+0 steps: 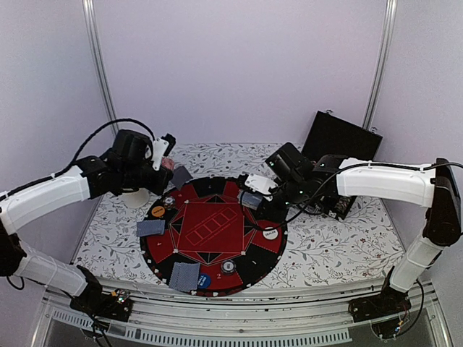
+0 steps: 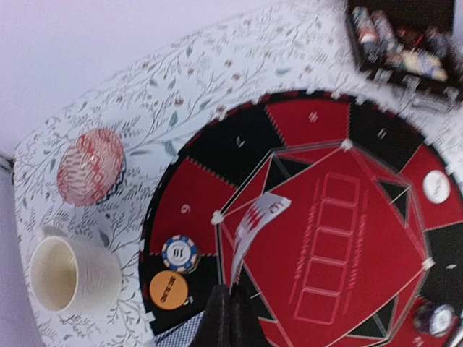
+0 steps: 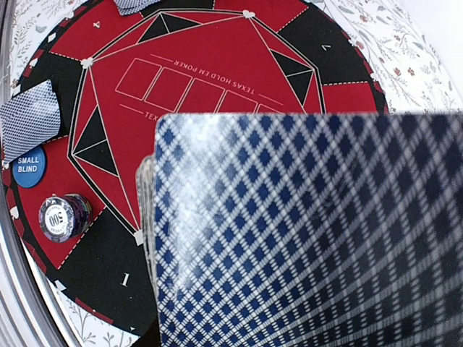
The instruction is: Distribute texas hold em gaming equipment
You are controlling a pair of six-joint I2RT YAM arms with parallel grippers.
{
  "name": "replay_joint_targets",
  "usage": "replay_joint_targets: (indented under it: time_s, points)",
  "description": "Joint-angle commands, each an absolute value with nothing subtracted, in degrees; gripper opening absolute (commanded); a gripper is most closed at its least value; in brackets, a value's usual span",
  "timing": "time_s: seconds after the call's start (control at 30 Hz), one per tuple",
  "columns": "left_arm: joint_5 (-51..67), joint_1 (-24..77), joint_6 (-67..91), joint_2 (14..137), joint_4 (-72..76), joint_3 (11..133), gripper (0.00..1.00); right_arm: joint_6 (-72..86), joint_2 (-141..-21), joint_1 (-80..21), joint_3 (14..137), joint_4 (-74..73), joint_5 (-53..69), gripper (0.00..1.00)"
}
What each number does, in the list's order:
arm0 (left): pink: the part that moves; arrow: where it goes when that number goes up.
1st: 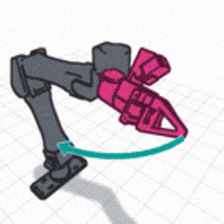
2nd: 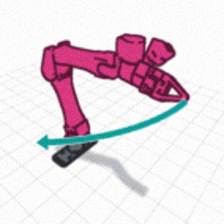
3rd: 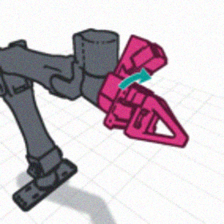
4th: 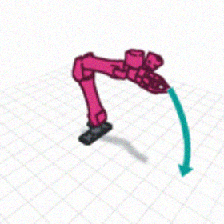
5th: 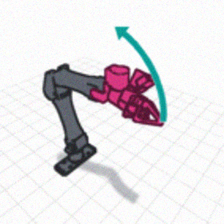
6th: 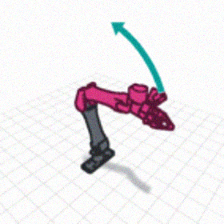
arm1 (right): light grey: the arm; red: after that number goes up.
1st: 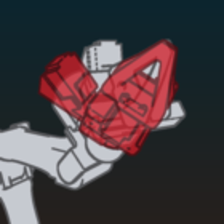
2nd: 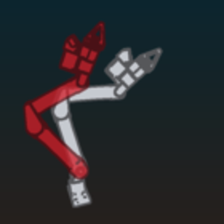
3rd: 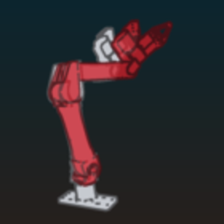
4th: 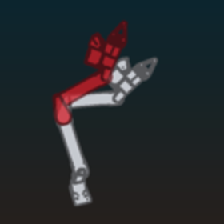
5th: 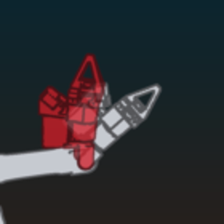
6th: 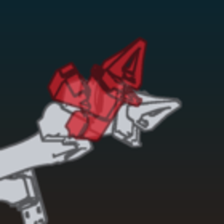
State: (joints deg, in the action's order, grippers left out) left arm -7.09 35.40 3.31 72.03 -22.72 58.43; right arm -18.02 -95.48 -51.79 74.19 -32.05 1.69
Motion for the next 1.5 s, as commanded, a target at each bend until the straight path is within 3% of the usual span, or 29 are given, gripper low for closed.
replay_joint_targets:
  time_s: [0.0,0.23,0.73,1.47]
  points:
    - [-23.90,38.56,-3.16,77.14,-26.37,56.31,0.00,-18.66,-93.42,-51.52,74.24,-31.52,1.32,0.40]
    - [-30.78,47.09,-6.15,85.44,-24.86,52.35,0.00,-18.76,-93.17,-51.58,74.44,-31.98,1.44,0.40]
    - [-15.69,52.13,-3.16,96.51,-33.92,54.17,0.00,-18.85,-92.39,-51.53,74.91,-32.24,1.94,0.40]
    - [-4.46,52.91,-7.47,100.30,-42.64,57.71,0.00,-18.54,-91.95,-51.55,74.35,-32.07,1.93,0.40]
